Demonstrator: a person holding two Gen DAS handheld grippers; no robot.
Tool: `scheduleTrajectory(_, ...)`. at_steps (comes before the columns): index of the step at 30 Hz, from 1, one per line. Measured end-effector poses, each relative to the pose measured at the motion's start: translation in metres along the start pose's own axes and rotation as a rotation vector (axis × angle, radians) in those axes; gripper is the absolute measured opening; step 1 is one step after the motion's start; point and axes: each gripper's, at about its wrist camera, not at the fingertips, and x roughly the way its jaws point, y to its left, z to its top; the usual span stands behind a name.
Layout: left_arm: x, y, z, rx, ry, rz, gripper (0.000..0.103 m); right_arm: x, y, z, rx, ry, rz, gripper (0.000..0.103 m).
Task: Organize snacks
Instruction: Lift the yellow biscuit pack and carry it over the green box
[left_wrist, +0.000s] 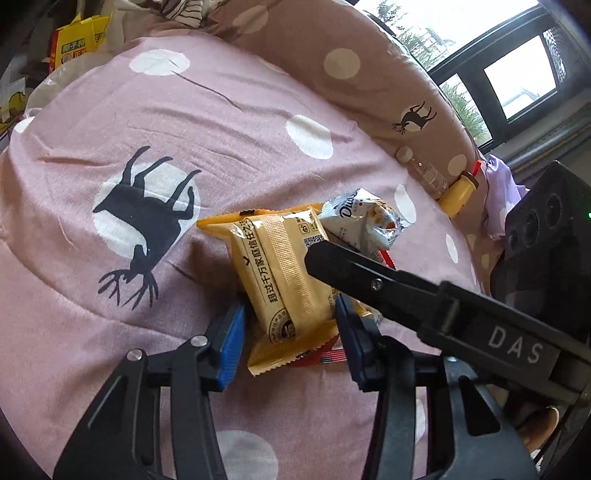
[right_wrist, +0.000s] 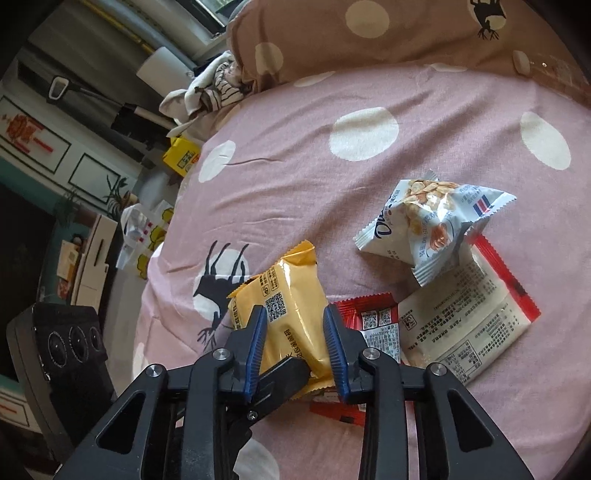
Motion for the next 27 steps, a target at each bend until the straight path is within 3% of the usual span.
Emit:
scheduleTrajectory(8, -0.025, -0.053, -0.019, 0.172, -0.060, -0.008, 0.045, -0.060, 0.002, -0.024, 0.029, -0.135, -0.006, 0.035)
scheduleTrajectory(18, -0.043, -0.119, -0.064, 0.384, -0.082, -0.034, 0.047, -0.139, -0.022, -0.082, 0.131, -0.309, 0.004, 0.035)
scheduleTrajectory(27, -0.053, -0.177, -0.107, 0.566, -0.090, -0.086, 0.050, -0.198, -0.037, -0.128, 0.195, -0.439, -0.066, 0.035)
